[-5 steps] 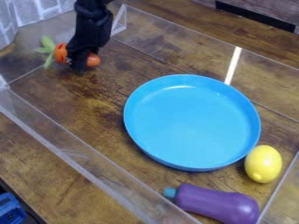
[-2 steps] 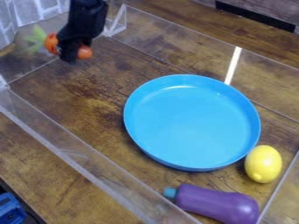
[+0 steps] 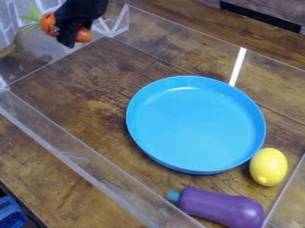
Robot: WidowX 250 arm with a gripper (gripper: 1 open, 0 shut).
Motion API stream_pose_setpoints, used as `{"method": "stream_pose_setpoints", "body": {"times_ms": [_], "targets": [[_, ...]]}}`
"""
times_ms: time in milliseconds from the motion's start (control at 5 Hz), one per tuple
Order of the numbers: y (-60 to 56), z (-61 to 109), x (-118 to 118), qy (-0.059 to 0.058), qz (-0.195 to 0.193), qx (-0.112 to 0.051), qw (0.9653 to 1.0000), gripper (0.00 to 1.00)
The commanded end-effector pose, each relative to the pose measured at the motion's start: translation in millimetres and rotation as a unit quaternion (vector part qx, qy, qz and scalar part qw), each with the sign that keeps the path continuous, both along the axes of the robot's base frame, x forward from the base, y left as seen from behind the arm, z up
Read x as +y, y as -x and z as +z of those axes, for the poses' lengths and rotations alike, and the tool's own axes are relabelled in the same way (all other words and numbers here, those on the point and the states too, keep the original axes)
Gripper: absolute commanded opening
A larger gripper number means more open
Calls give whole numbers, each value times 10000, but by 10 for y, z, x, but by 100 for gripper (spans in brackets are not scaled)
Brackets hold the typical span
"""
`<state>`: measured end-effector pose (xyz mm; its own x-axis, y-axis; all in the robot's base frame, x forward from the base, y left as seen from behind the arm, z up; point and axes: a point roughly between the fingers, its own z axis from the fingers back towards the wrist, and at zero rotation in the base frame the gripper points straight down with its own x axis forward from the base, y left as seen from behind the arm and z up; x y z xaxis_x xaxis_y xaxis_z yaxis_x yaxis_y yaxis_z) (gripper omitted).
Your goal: Put the carrot on the blue tray
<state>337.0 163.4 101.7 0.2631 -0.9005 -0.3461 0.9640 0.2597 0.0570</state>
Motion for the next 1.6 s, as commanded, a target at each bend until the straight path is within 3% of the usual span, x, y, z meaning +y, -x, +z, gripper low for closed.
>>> {"method": "stream_pose_setpoints", "body": {"times_ms": [0, 400, 600, 800, 1000, 1200, 1400], "targets": [[-76, 510, -66, -235, -250, -565, 9978, 0], [20, 605, -396, -309, -998, -668, 9923, 0], [85, 572, -686, -363, -1263, -678, 9890, 0], [117, 579, -1064, -444, -1581, -719, 9838, 0], [191, 568, -1565, -527, -1976, -784, 9757, 0], [210, 465, -1659, -464, -2180, -772, 9718, 100], [242, 326, -1748, -430, -2406, -729, 9669, 100]]}}
